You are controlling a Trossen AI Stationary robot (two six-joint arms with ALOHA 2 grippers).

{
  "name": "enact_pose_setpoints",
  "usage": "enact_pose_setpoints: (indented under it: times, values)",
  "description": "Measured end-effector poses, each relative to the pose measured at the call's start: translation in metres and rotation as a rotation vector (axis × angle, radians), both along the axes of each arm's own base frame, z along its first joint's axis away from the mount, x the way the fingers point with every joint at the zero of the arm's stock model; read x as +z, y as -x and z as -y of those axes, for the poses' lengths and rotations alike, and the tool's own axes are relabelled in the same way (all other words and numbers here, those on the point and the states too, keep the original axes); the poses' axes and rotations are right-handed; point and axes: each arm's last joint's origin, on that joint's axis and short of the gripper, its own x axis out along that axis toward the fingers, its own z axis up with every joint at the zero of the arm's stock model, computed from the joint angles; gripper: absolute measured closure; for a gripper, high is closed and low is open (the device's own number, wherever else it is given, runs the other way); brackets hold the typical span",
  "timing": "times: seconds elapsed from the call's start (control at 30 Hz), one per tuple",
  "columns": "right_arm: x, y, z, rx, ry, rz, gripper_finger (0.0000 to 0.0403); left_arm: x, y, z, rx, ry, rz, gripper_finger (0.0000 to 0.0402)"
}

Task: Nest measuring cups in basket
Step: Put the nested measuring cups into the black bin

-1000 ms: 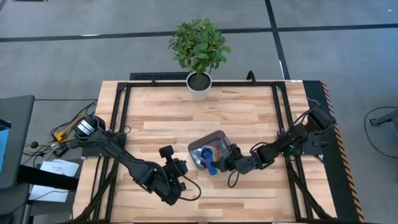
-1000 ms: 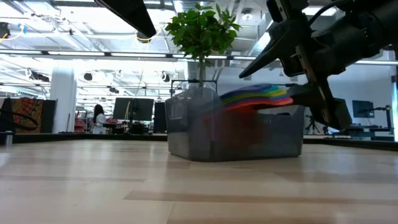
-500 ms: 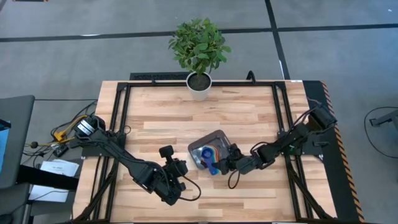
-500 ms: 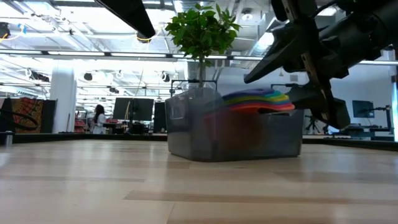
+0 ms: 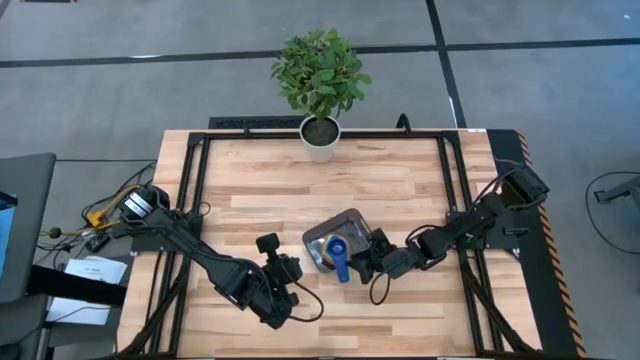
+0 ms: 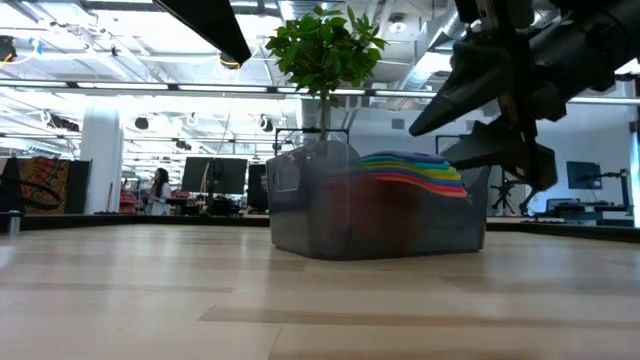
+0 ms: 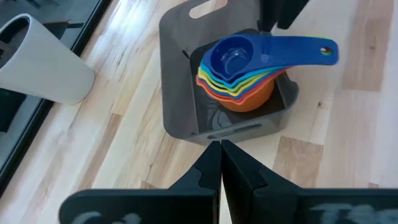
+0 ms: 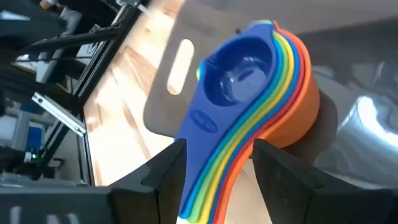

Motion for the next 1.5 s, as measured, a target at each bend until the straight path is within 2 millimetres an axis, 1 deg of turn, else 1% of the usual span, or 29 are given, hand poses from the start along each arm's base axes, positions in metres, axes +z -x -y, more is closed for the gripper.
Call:
enact_pose_setpoints:
  times: [0.2, 0.3, 0.43, 0.53, 0.63, 0.77, 0.87, 0.97, 1.07, 1.17, 1.27, 1.37, 1.5]
  values:
    - [0.014, 0.002, 0.004, 0.081, 0.141, 0.031, 0.0195, 0.000, -0.006, -0.011, 0.031, -0.002, -0.003, 0.0401]
    - [0.018, 0.004, -0.001, 0.152, 0.233, 0.041, 0.0197, 0.000, -0.008, -0.014, 0.044, -0.002, -0.002, 0.0401]
    - [0.035, 0.005, -0.027, 0.284, 0.338, 0.107, 0.0206, 0.001, -0.010, -0.017, 0.083, -0.023, 0.038, 0.0401]
    - [0.045, -0.001, -0.048, 0.335, 0.422, 0.139, 0.0223, 0.003, -0.011, -0.017, 0.114, -0.046, 0.082, 0.0401]
    - [0.047, -0.016, -0.065, 0.354, 0.467, 0.125, 0.0249, 0.004, -0.011, -0.018, 0.144, -0.062, 0.119, 0.0401]
    - [0.036, -0.041, -0.080, 0.375, 0.510, 0.009, 0.0292, 0.004, -0.010, -0.016, 0.166, -0.033, 0.153, 0.0401]
    - [0.034, -0.058, -0.089, 0.386, 0.529, -0.079, 0.0323, 0.004, -0.005, -0.007, 0.151, -0.016, 0.166, 0.0401]
    - [0.036, -0.073, -0.098, 0.434, 0.529, -0.173, 0.0348, 0.004, 0.001, 0.003, 0.126, -0.002, 0.177, 0.0401]
    - [0.036, -0.083, -0.104, 0.463, 0.556, -0.264, 0.0368, 0.005, 0.008, 0.013, 0.119, -0.009, 0.210, 0.0401]
    - [0.030, -0.090, -0.103, 0.474, 0.595, -0.357, 0.0384, 0.006, 0.012, 0.018, 0.120, -0.014, 0.237, 0.0401]
    - [0.023, -0.097, -0.095, 0.463, 0.606, -0.436, 0.0391, 0.006, 0.013, 0.020, 0.119, -0.014, 0.247, 0.0401]
    - [0.021, -0.098, -0.083, 0.432, 0.604, -0.498, 0.0388, 0.006, 0.014, 0.020, 0.121, -0.012, 0.246, 0.0401]
    - [0.019, -0.092, -0.068, 0.391, 0.615, -0.622, 0.0373, 0.006, 0.014, 0.020, 0.121, -0.016, 0.240, 0.0401]
